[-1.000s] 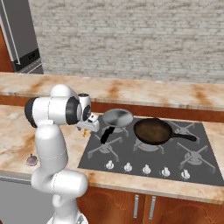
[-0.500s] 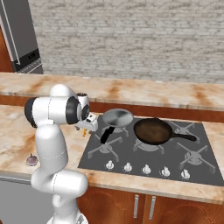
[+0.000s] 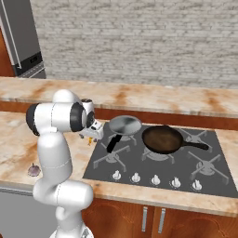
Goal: Place both pans onto different burners. Then place the garlic and the shrimp on different pans.
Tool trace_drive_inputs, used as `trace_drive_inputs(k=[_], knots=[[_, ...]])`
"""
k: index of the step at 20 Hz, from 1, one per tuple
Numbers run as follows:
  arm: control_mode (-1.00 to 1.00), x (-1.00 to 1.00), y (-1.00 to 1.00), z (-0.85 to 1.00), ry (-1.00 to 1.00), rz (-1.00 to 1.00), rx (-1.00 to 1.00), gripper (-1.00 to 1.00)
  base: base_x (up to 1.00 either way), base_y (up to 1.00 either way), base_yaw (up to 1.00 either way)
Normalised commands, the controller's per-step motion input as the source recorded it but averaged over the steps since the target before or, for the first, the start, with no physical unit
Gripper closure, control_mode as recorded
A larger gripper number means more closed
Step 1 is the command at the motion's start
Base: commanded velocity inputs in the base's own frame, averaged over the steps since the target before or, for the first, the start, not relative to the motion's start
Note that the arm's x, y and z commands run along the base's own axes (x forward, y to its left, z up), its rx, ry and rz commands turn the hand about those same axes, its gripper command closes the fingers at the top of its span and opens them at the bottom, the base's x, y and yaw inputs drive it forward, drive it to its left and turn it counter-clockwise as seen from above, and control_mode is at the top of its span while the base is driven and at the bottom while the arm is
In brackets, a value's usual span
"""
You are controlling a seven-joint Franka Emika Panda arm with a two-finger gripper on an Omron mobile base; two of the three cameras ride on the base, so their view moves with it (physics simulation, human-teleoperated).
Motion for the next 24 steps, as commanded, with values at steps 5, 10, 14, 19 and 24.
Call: trace_drive_inputs(k=[5, 10, 14, 19, 24], knots=[[-1.00, 0.00, 0.01, -0.27, 0.00, 0.00, 0.00, 1.00, 0.00, 0.00, 0.00], [-1.00, 0.00, 0.00, -0.20, 0.00, 0.02, 0.00, 1.00, 0.00, 0.00, 0.00], [-1.00, 0.00, 0.01, -0.02, 0.00, 0.01, 0.00, 1.00, 0.00, 0.00, 0.00], [-1.00, 0.00, 0.00, 0.02, 0.00, 0.01, 0.00, 1.00, 0.00, 0.00, 0.00], [-1.00, 0.00, 0.00, 0.51, -0.02, 0.03, 0.00, 1.00, 0.00, 0.00, 0.00]])
